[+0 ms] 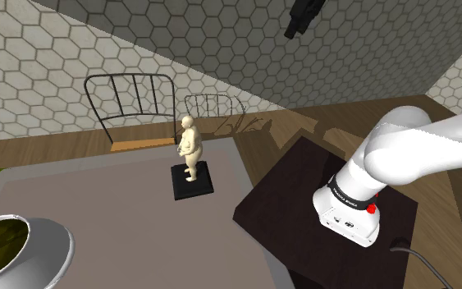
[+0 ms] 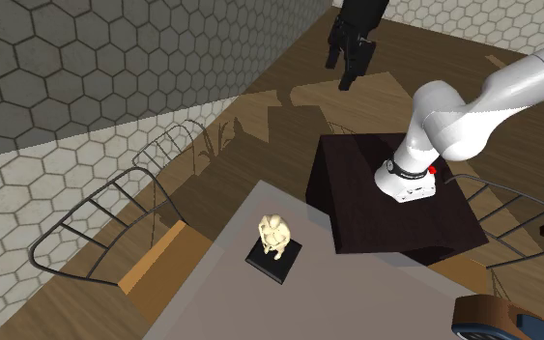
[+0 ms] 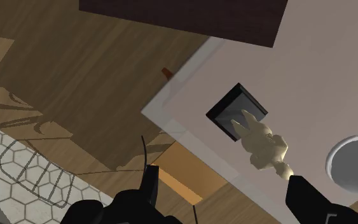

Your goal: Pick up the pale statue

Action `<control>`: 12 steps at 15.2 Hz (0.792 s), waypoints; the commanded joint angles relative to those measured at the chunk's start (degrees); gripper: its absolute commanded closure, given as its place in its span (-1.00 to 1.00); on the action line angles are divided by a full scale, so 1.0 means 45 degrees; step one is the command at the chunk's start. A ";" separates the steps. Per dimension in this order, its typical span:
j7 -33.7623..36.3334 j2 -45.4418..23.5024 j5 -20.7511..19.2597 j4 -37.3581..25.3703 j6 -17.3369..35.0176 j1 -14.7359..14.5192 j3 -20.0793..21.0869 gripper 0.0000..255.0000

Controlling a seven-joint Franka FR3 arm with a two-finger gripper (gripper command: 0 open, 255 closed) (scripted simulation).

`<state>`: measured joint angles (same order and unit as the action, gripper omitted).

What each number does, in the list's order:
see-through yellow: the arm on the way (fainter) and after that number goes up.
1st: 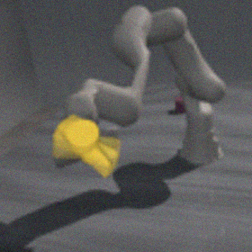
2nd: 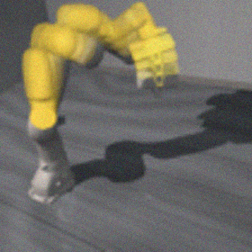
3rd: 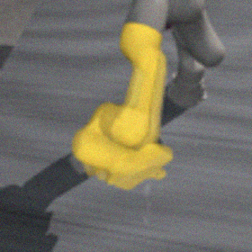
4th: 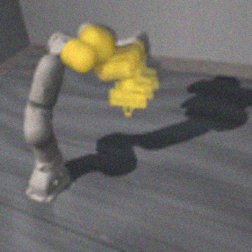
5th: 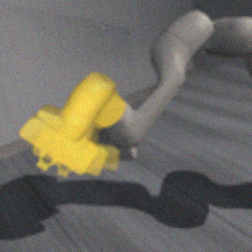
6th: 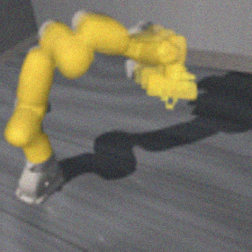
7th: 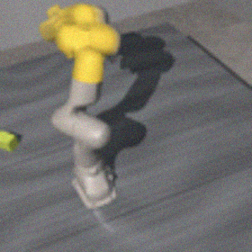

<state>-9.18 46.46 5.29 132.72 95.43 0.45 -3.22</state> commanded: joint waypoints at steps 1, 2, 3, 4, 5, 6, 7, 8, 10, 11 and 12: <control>0.0000 0.0000 0.0000 0.0000 0.0000 0.0000 0.0000 -1.00; 0.0214 -0.0180 0.0063 0.0118 0.0274 -0.0067 0.0271 -1.00; 0.0430 -0.0377 0.0121 0.0220 0.0548 -0.0133 0.0540 -1.00; 0.0645 -0.0591 0.0175 0.0307 0.0822 -0.0198 0.0809 -1.00; 0.0862 -0.0822 0.0223 0.0379 0.1096 -0.0262 0.1076 -1.00; 0.1080 -0.1069 0.0265 0.0435 0.1368 -0.0323 0.1343 -1.00; 0.1301 -0.1333 0.0299 0.0476 0.1640 -0.0382 0.1607 -1.00; 0.1523 -0.1612 0.0325 0.0502 0.1910 -0.0437 0.1872 -1.00; 0.1979 -0.2217 0.0347 0.0506 0.2443 -0.0541 0.2392 -1.00; 0.2210 -0.2542 0.0344 0.0484 0.2705 -0.0580 0.2654 -1.00; 0.2445 -0.2881 0.0329 0.0447 0.2962 -0.0616 0.2915 -1.00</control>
<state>0.79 35.61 6.87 135.31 107.39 -2.23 8.74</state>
